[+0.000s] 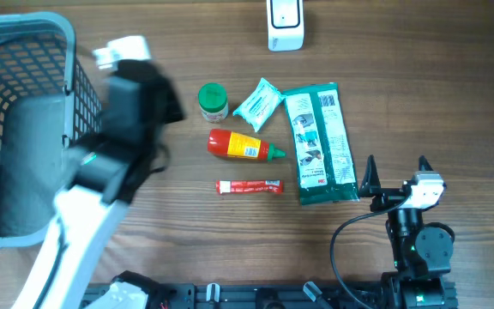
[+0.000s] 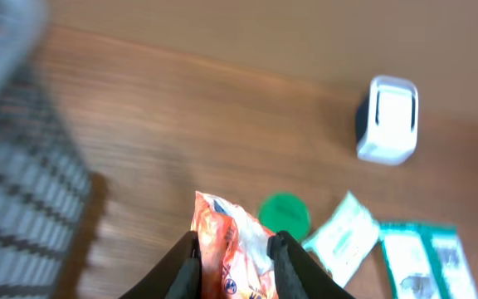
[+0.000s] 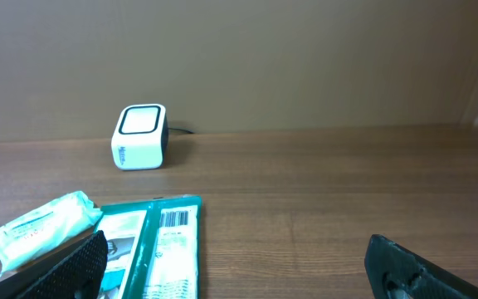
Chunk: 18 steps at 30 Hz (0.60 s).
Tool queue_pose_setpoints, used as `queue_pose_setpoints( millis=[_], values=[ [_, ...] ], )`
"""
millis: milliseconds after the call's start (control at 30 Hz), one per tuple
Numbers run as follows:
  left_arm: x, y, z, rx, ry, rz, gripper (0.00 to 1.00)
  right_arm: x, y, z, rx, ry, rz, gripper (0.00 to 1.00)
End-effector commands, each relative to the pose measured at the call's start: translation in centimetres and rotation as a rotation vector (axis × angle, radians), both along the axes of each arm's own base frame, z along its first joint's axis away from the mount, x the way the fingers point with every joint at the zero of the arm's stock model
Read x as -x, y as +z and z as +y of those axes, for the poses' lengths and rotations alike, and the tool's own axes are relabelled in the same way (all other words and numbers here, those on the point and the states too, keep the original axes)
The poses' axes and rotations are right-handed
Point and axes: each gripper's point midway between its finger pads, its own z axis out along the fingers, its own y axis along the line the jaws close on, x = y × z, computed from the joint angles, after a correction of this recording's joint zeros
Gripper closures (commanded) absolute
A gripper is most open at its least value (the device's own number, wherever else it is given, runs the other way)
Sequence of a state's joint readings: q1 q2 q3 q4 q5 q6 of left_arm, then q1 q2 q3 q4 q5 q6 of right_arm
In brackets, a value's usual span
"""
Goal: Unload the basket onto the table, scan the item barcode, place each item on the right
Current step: 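Carry the pink tissue pack out and set it beside the jar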
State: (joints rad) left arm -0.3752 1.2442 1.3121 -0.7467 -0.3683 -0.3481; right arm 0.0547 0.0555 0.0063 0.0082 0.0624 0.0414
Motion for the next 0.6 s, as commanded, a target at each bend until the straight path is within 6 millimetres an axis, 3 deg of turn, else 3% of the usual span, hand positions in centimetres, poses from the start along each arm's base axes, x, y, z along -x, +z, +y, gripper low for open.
queue_pose_setpoints(
  millis=[0,100,233,333,467,500,567],
  values=[
    [-2.0,-5.0,-2.3,-0.106,-0.005,0.117,0.73,0.0,0.1,-0.2,-0.011,-0.011,-0.007,0.00],
    [-2.9,-10.0,-2.5,-0.102,0.059,0.242,0.74,0.0,0.1,-0.2,-0.011,-0.011,-0.007,0.00],
    [-3.1,-14.9,-1.3,-0.098,0.152,0.375,0.76,0.0,0.1,-0.2,-0.011,-0.012,-0.007,0.00],
    [-2.5,-16.5,-0.1,-0.061,0.230,0.438,0.79,0.0,0.1,-0.2,-0.011,-0.012,-0.007,0.00],
    [-2.4,-17.1,-0.4,0.009,0.213,0.474,0.76,0.0,0.1,-0.2,-0.011,-0.012,-0.007,0.00],
    [-2.4,-17.1,-0.4,0.010,0.212,0.476,0.66,0.0,0.1,-0.2,-0.011,-0.011,-0.007,0.00],
    [-2.4,-17.1,-0.4,0.011,0.210,0.477,0.27,0.0,0.1,-0.2,-0.011,-0.012,-0.007,0.00]
  ],
)
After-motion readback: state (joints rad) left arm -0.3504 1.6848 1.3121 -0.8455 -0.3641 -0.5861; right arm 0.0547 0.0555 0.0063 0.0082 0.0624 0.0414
